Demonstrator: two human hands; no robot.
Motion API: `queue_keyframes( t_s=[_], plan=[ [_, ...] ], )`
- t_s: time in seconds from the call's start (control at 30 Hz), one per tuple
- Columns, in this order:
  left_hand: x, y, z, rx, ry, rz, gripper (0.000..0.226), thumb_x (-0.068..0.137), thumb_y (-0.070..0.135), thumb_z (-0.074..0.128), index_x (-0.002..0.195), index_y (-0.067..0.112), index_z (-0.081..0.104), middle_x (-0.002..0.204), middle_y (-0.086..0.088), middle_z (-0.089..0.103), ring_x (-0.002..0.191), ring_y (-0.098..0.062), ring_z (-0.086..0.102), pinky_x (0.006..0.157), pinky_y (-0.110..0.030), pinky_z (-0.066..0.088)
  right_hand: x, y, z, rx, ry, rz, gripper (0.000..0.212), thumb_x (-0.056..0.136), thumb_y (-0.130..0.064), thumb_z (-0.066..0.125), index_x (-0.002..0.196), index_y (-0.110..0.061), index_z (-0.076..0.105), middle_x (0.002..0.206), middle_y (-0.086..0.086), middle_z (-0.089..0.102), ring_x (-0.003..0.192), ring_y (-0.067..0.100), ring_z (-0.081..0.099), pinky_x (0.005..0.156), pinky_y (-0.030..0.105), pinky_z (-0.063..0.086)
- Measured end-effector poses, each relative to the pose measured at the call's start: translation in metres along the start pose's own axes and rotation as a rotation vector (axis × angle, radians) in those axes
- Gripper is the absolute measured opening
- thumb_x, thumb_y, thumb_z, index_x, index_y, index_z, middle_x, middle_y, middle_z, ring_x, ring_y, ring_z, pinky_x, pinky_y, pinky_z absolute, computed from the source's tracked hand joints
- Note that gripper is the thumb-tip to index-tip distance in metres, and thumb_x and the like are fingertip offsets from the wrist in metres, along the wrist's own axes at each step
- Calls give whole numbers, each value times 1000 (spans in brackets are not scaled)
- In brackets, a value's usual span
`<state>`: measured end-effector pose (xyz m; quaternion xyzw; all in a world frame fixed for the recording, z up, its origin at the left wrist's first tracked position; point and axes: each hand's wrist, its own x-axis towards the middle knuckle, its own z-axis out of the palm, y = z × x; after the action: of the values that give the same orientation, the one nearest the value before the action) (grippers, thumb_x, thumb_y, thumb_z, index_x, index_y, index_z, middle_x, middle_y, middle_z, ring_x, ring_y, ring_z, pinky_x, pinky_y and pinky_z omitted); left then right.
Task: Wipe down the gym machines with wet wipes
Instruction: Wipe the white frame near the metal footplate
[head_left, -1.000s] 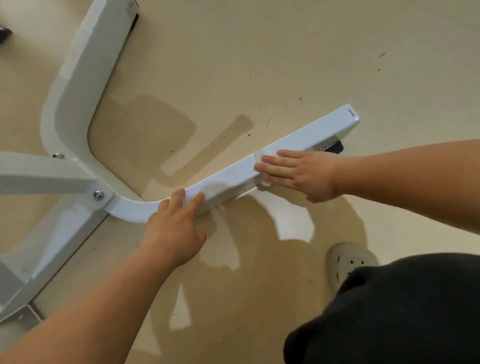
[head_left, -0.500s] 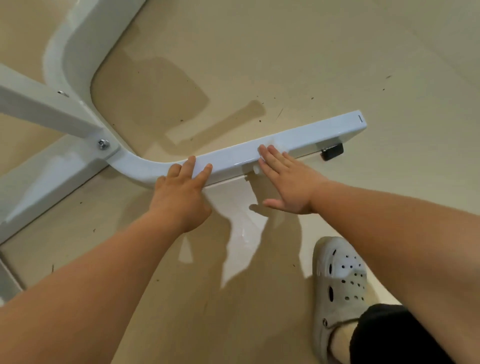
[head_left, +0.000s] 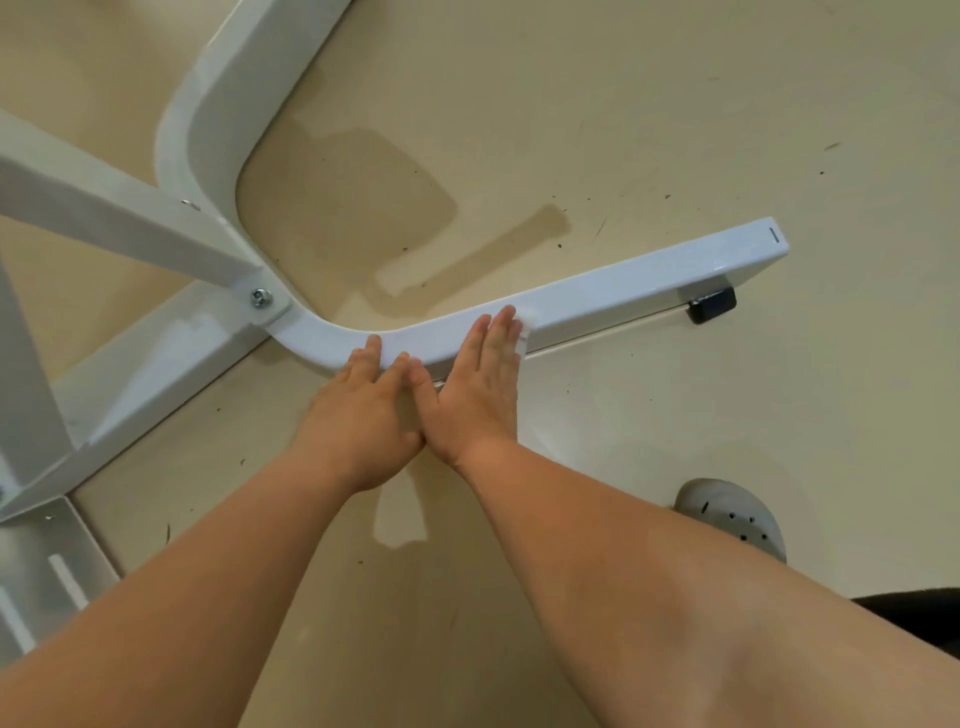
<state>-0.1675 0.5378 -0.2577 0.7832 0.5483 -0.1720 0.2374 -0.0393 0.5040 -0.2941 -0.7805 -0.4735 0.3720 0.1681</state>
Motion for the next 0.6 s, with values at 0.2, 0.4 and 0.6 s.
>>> queue_keyframes(
  t_s=[0.2, 0.4, 0.6],
  plan=[
    [-2, 2, -3, 56, -68, -21, 99, 91, 54, 60, 162, 25, -3, 167, -4, -22, 156, -22, -10, 125, -42, 14, 30, 19, -31, 157, 222, 199, 98, 103, -64, 33, 157, -1, -19, 162, 15, -38, 152, 26, -32, 126, 42, -10],
    [2, 13, 9, 177, -38, -26, 99, 93, 56, 50, 161, 17, -10, 165, -17, -23, 155, -33, -14, 126, -50, -1, 13, 13, -12, 182, 142, 128, 103, 101, -63, 41, 157, -5, -22, 160, 7, -43, 151, 21, -34, 127, 35, -8],
    [6, 27, 13, 168, -53, -59, 99, 93, 57, 46, 160, 10, -9, 163, -25, -22, 153, -41, -15, 125, -53, -1, 18, 11, -10, 317, 178, 148, 114, 95, -66, 51, 157, -5, -22, 161, 6, -41, 151, 17, -33, 126, 31, -9]
  ],
)
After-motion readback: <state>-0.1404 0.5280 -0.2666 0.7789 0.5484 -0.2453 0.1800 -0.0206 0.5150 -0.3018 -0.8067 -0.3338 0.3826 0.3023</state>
